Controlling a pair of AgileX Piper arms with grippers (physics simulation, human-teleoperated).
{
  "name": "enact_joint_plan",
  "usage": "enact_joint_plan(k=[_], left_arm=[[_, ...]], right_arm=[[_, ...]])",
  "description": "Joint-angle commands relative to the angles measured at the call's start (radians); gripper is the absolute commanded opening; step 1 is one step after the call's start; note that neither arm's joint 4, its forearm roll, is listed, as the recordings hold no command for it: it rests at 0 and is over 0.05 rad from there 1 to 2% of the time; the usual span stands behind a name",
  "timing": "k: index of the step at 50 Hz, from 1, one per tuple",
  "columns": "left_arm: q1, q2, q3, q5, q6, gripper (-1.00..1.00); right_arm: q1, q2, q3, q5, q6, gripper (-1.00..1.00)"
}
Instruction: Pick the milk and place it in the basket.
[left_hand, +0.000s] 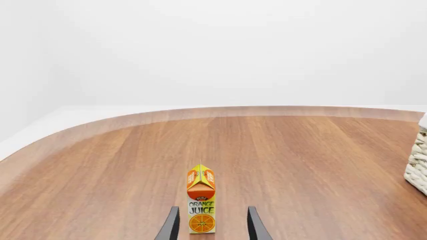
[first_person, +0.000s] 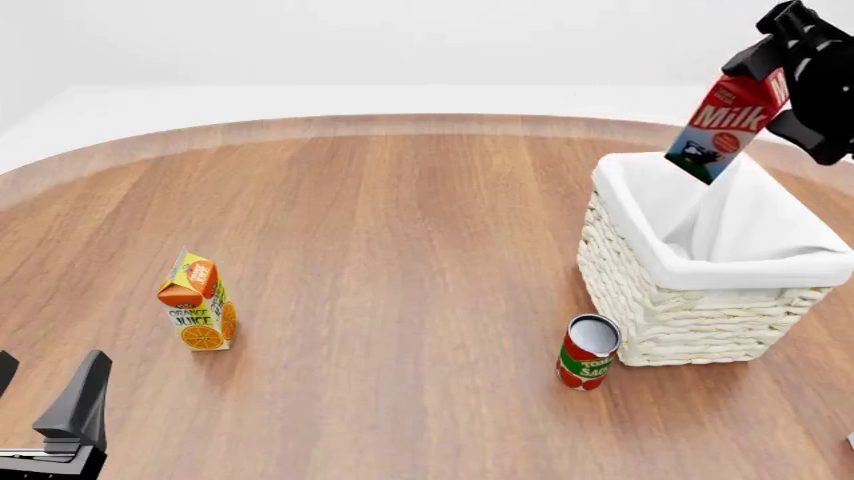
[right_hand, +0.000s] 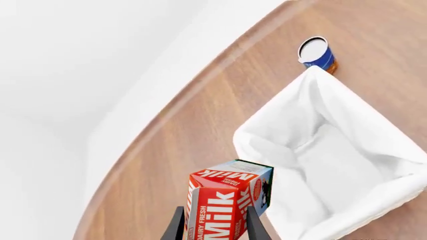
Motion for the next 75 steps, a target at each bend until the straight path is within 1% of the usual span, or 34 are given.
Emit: enact_joint_plan(k=[1, 16, 24, 45, 65, 75], left_arm=[[0.000, 0.000, 0.000, 0.000, 0.000, 1.00], [0.000, 0.000, 0.000, 0.000, 0.000, 1.00], [0.000, 0.000, 0.000, 0.000, 0.000, 1.00], [0.000, 0.000, 0.000, 0.000, 0.000, 1.00], [0.000, 0.000, 0.000, 0.000, 0.000, 1.00], [0.000, 0.000, 0.000, 0.000, 0.000, 1.00]], right_arm=[[-0.037, 0.016, -0.019, 0.001, 0.010, -1.00], [-0.085, 0.039, -0.019, 0.000, 0.003, -1.00], [-0.116, 0.048, 0.004, -0.018, 0.000, -1.00], [-0.121, 0.100, 0.058, -0.070, -0.038, -1.00], [-0.128, 0.126, 0.093, -0.106, -0.038, -1.00], [-0.130, 0.134, 0.106, -0.117, -0.047, -1.00]])
